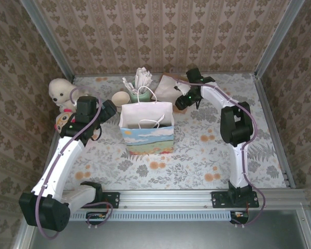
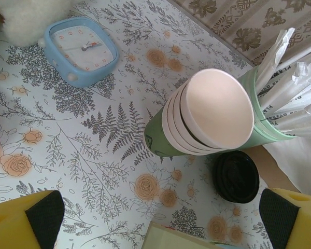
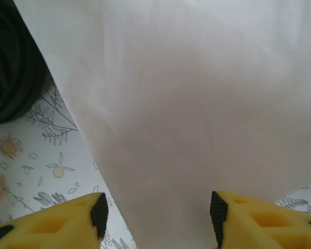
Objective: Pack the takeout coffee
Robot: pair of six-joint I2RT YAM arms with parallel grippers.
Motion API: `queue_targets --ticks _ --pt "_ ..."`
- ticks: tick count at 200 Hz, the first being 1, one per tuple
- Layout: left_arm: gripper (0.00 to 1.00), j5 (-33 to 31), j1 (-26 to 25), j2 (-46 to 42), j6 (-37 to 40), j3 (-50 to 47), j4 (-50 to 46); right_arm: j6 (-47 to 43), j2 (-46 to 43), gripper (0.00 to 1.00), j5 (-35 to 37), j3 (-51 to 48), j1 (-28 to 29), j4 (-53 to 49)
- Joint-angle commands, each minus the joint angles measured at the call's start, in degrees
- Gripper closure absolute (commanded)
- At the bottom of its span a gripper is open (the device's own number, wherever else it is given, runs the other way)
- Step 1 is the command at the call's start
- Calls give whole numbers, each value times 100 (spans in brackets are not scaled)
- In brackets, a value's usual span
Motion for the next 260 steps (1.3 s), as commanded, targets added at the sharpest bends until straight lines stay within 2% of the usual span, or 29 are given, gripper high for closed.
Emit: queue_targets --ticks 1,22,96,122,144,222,260 --pt "0 -168 48 25 -60 176 -122 -865 250 48 134 410 161 -392" --pt "0 -230 53 13 -57 132 -143 -951 396 58 431 568 248 -451" --pt "0 -148 48 101 -23 163 -74 -1161 334 79 171 725 249 -890" --pt "0 -131 48 85 -22 167 -84 -1157 337 81 161 821 243 -912" --pt "0 -142 48 84 -14 167 -92 -1164 365 79 102 936 238 -968" --pt "0 -178 48 92 4 185 -82 -1224 308 100 141 1146 239 -1022" --pt "0 -187 52 84 37 200 -83 -1290 229 100 266 1156 238 -947"
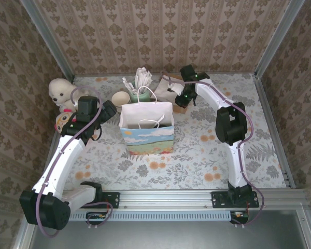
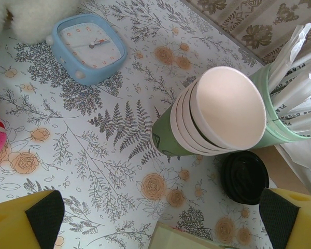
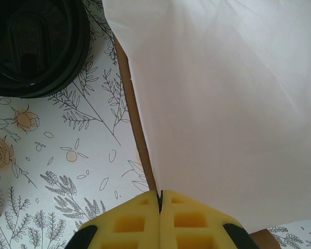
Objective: Pack the takeout coffee
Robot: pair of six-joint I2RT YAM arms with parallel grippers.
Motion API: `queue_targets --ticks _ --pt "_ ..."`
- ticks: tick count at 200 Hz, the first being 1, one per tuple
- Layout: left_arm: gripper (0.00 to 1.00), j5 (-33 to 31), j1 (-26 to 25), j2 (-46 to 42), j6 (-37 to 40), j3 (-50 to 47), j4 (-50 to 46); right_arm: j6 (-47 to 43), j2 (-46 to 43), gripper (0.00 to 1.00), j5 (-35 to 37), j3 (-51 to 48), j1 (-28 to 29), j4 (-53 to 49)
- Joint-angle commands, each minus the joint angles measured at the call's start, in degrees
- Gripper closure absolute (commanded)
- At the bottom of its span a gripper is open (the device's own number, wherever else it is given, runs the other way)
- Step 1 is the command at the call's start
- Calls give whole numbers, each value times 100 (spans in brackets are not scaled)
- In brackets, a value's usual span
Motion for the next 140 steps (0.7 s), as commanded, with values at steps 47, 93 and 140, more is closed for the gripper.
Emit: queue_targets --ticks 47,93,140 --pt "0 -144 51 -19 64 183 2 -75 -321 100 33 57 -20 20" --pt "0 -118 53 -44 355 279 353 456 -954 100 -188 -325 -83 555" --pt "0 70 28 -377 857 308 758 1503 -1850 100 -669 -911 -190 1231"
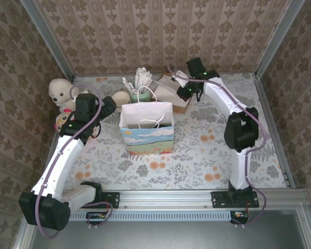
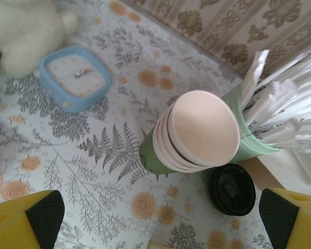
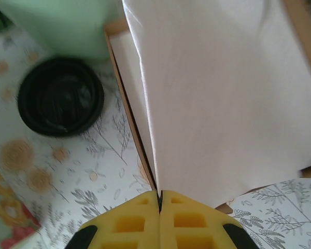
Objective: Pack the takeout coffee
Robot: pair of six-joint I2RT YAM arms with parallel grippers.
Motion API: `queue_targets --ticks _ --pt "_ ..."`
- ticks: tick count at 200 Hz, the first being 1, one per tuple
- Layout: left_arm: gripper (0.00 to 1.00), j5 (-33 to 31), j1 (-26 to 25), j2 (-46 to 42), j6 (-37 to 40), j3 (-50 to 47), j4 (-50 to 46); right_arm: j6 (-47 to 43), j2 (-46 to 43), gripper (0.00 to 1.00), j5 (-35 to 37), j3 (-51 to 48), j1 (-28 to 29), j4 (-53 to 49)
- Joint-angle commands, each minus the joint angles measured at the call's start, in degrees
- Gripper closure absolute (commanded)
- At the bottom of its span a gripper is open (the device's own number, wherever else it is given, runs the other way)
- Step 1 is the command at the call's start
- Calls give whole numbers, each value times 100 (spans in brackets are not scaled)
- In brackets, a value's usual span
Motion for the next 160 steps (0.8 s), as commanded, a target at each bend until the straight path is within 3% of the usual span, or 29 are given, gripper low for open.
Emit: queue_targets --ticks 1,51,108,129,160 --pt "0 62 27 -313 441 156 381 741 -607 100 -416 -267 -59 489" --pt "0 320 -46 -794 1211 104 981 1875 -1678 100 -715 -927 -67 1070" --pt "0 1939 -240 -1040 1840 -106 2790 3112 -2927 100 -1648 -1649 -43 1973" --pt "0 2696 -654 -672 2294 370 2645 3352 -3270 100 -1953 -1770 11 2183" --pt "0 3206 -1635 -137 3479 1041 2368 3629 -3594 100 -1789 -1769 95 2150"
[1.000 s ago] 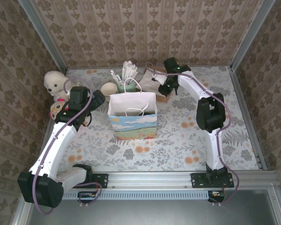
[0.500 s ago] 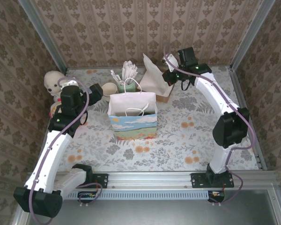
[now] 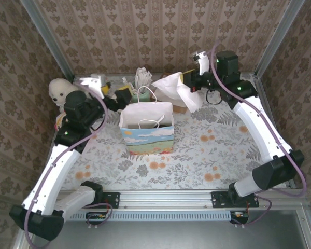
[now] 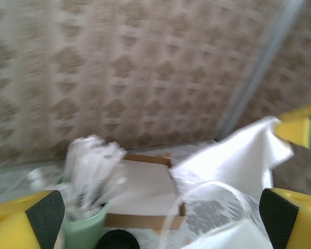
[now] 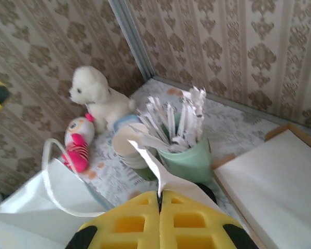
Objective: Pack the takeout coffee
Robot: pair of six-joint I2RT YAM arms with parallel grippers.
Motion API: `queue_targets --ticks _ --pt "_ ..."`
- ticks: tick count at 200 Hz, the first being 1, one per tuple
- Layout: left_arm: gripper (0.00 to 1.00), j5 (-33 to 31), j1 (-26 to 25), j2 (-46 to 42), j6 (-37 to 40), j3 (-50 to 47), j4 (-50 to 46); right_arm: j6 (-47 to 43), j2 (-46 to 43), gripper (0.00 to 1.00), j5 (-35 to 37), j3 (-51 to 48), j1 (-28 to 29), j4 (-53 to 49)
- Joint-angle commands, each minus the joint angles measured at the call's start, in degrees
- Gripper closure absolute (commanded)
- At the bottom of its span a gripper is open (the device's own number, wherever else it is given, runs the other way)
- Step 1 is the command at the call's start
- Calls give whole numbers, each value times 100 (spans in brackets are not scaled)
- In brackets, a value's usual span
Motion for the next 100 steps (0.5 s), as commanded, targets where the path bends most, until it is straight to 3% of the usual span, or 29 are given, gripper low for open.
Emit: queue_targets --ticks 1,41,53,69,90,100 --pt "0 947 -605 276 1226 549 71 473 -270 100 -197 -48 67 210" --pt "0 2652 -1005 1189 2484 1628 -591 918 -381 100 -851 116 170 346" --pt "0 2864 -1117 1498 3015 2000 -983 988 -367 100 -1065 254 244 312" --pt "0 2415 -1224 1788 3504 2292 -1108 1022 -387 100 -1167 376 391 288" --pt "0 1260 -1215 2082 3685 2517 -796 1021 -385 100 -1252 471 567 286" --pt "0 1126 -1192 2201 3890 2721 -931 980 -557 100 -1196 534 649 214"
